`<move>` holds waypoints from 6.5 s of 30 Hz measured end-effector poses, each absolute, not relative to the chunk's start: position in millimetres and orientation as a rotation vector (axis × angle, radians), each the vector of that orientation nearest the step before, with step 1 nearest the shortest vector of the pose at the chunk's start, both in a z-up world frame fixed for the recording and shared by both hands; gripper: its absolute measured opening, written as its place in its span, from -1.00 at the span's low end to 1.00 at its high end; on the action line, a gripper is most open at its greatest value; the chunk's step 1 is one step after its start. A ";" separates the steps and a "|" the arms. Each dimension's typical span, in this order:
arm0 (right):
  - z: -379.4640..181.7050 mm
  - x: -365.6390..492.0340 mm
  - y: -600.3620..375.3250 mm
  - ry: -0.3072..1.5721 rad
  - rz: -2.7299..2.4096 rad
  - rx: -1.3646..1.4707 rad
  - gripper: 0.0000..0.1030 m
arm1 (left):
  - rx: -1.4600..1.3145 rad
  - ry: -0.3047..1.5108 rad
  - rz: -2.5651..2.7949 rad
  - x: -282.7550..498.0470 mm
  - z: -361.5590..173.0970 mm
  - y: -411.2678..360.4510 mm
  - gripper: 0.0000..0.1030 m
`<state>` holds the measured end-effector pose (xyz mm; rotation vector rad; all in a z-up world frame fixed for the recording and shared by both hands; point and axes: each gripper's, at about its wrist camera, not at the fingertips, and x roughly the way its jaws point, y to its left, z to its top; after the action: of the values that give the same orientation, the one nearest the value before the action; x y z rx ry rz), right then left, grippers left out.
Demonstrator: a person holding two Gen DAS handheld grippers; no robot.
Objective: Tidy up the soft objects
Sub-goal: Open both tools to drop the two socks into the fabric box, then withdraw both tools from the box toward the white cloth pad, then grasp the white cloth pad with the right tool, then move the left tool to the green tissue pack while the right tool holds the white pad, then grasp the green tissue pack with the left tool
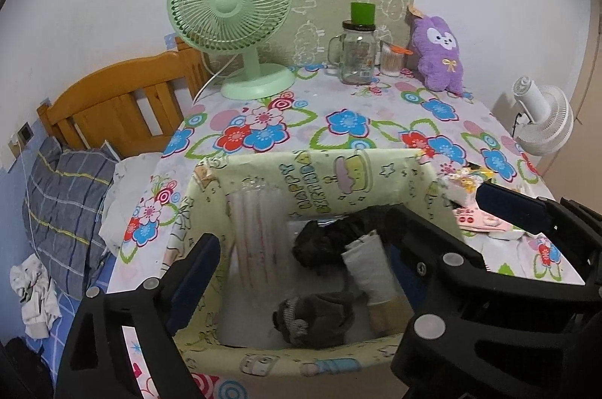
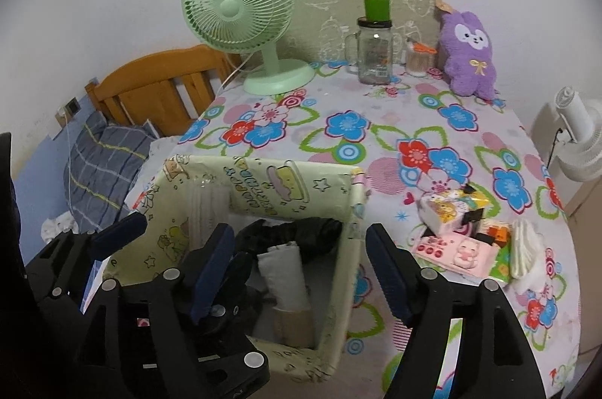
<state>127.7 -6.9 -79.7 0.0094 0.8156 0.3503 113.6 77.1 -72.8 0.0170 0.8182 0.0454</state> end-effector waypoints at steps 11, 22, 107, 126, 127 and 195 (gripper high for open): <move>-65.6 115.6 -39.6 0.768 0.299 0.031 0.52 | 0.033 0.786 0.009 108.2 -56.9 48.6 0.88; -48.4 98.8 -74.2 0.708 0.252 0.052 0.65 | 0.038 0.732 -0.032 97.1 -39.7 19.3 0.98; -159.1 180.4 -217.4 0.870 0.096 0.143 0.64 | 0.088 0.912 -0.078 191.5 -149.7 -111.0 0.93; -165.7 182.8 -211.3 0.907 0.141 0.155 -0.60 | 0.074 0.949 -0.141 192.0 -155.2 -112.6 0.67; -165.3 182.4 -211.5 0.907 0.141 0.156 -0.60 | 0.067 0.954 -0.150 190.7 -154.7 -112.1 0.59; -160.5 137.9 -216.4 0.896 0.115 0.153 -0.75 | 0.067 0.973 -0.276 151.4 -159.0 -121.8 -0.44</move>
<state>137.9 -216.4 -160.5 0.1531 0.8964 0.1155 151.4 -121.8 -159.0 0.0672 0.9733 -0.2761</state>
